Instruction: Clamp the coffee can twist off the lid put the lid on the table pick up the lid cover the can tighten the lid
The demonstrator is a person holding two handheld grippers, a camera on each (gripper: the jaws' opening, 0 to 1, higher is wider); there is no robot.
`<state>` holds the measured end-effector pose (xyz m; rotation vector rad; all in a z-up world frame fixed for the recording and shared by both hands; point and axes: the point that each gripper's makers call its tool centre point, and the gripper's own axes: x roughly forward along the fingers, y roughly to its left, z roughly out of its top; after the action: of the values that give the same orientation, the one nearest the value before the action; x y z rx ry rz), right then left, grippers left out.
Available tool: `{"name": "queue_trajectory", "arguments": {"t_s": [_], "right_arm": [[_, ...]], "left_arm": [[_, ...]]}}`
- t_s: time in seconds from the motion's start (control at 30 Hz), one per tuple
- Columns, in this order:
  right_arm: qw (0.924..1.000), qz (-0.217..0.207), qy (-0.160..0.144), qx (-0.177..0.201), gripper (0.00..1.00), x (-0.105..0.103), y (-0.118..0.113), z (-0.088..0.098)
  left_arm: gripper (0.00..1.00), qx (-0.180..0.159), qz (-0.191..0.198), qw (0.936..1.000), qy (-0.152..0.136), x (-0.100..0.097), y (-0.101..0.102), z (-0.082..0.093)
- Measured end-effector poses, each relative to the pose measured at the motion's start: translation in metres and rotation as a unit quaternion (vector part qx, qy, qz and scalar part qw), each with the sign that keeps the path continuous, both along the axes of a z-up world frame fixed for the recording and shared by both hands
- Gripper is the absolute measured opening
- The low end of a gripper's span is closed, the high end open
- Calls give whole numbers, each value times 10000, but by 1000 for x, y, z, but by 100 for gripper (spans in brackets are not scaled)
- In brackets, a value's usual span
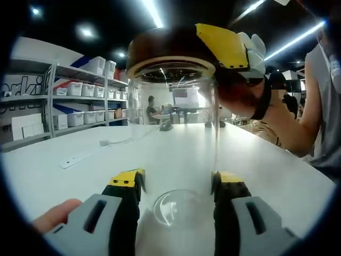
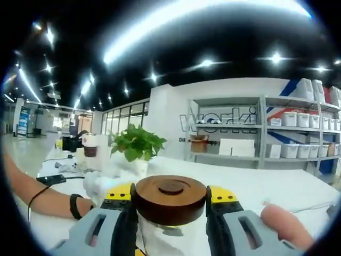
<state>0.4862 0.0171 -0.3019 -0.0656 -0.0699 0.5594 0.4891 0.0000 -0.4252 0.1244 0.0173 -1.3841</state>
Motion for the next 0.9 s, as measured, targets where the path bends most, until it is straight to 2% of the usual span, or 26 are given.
{"name": "queue_trajectory", "arguments": {"t_s": [0.43, 0.7, 0.8, 0.9], "right_arm": [[9983, -576, -65, -21, 46, 2, -4, 1], [9948, -999, -119, 139, 46, 3, -6, 1], [9932, -1151, -182, 69, 46, 4, -7, 2], [9917, -1272, -134, 137, 46, 5, -9, 1]], "left_arm": [[45, 16, 8, 10000, -3, 0, -1, -1], [45, 27, 30, 10000, 0, 1, -1, -1], [45, 30, 37, 10000, -2, 2, -1, -1], [45, 37, 49, 10000, -7, 2, -1, -2]]}}
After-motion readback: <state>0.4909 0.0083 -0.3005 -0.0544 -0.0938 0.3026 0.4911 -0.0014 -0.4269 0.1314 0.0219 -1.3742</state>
